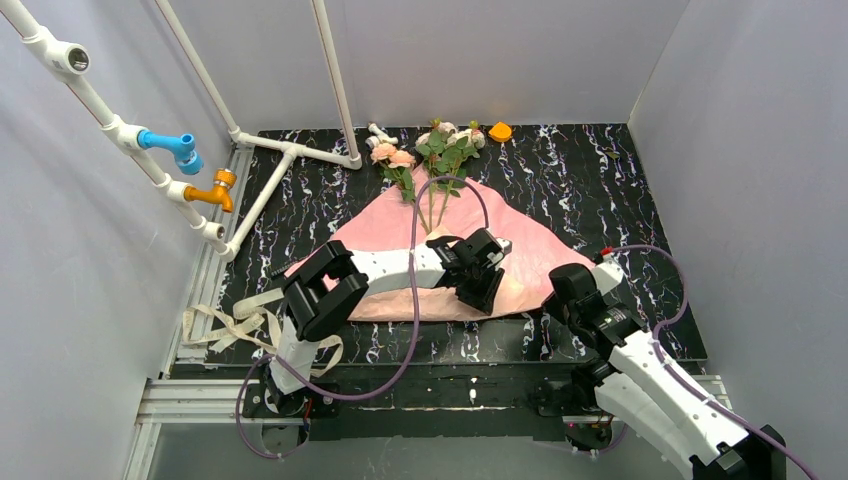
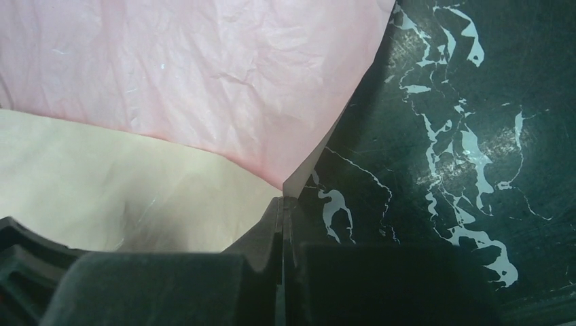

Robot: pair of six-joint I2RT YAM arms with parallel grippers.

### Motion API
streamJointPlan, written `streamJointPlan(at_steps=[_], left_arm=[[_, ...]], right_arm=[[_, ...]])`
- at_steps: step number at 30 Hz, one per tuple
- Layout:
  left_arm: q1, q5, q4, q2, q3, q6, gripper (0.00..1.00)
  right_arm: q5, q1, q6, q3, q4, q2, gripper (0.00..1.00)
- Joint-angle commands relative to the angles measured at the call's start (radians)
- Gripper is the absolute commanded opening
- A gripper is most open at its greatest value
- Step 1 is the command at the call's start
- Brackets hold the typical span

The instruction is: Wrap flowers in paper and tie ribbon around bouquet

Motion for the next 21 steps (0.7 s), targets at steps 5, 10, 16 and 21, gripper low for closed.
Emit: streamJointPlan(at_steps=[5,10,16,21], left_arm=[[0.0,0.001,0.047,0.053,0.014,-0.02,0.25],[0.001,-0.06,-0.04,-0.007,0.06,-0.015,0.25],[0.028,-0.187,-0.217,0.01,0.201,-0.025,0.2],[0.072,-0.159,-0.185,0.069,0.206,-0.08,0.1]], right_arm=[[-0.065,-0.005,-0.128,0.072,0.068,0.001,0.01],[-0.104,-0.005,-0.201,0.094,0.114,0.01,0.01],[-0.124,-0.003,-0.252,0.116,0.125,0.03,0.01],[-0.129,-0.004,-0.273,0.125,0.13,0.024,0.01]])
